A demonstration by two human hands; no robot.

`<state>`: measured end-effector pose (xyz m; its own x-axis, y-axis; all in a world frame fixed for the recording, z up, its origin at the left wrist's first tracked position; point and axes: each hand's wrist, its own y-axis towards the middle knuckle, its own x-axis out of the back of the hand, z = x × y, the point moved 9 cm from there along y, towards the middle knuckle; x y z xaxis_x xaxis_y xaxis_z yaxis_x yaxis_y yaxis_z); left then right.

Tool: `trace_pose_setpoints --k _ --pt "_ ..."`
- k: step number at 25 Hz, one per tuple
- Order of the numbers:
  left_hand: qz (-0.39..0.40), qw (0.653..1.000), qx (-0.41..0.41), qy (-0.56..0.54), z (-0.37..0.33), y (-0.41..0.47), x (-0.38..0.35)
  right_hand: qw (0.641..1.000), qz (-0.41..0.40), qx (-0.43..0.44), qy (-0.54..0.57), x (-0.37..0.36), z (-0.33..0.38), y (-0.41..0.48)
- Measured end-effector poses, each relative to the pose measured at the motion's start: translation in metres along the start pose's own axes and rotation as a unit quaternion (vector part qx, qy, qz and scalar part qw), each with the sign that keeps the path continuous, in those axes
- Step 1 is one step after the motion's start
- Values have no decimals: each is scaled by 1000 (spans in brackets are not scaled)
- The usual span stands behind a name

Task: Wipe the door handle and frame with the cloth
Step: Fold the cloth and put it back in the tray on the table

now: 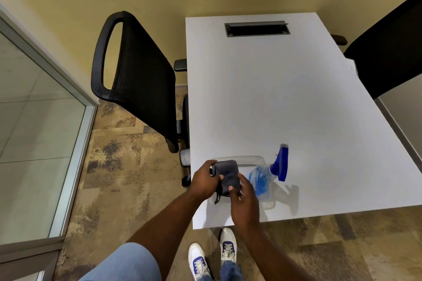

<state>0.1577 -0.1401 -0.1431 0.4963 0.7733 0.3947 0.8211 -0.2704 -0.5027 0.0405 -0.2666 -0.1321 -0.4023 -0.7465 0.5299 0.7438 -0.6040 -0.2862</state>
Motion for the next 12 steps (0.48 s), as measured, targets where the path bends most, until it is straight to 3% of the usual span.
trace_pose_setpoints --k 4,7,10,12 --pt "-7 1000 -10 5 -1 -1 2 999 24 -34 29 -8 -3 16" --pt "-61 986 -96 121 -13 -11 6 999 29 -42 14 -10 -5 23" --pt "-52 919 -241 308 -28 -19 -12 997 53 -23 -44 -17 -1 29" --pt "-10 867 -282 410 -24 -18 -29 996 62 -9 -70 -21 3 34"
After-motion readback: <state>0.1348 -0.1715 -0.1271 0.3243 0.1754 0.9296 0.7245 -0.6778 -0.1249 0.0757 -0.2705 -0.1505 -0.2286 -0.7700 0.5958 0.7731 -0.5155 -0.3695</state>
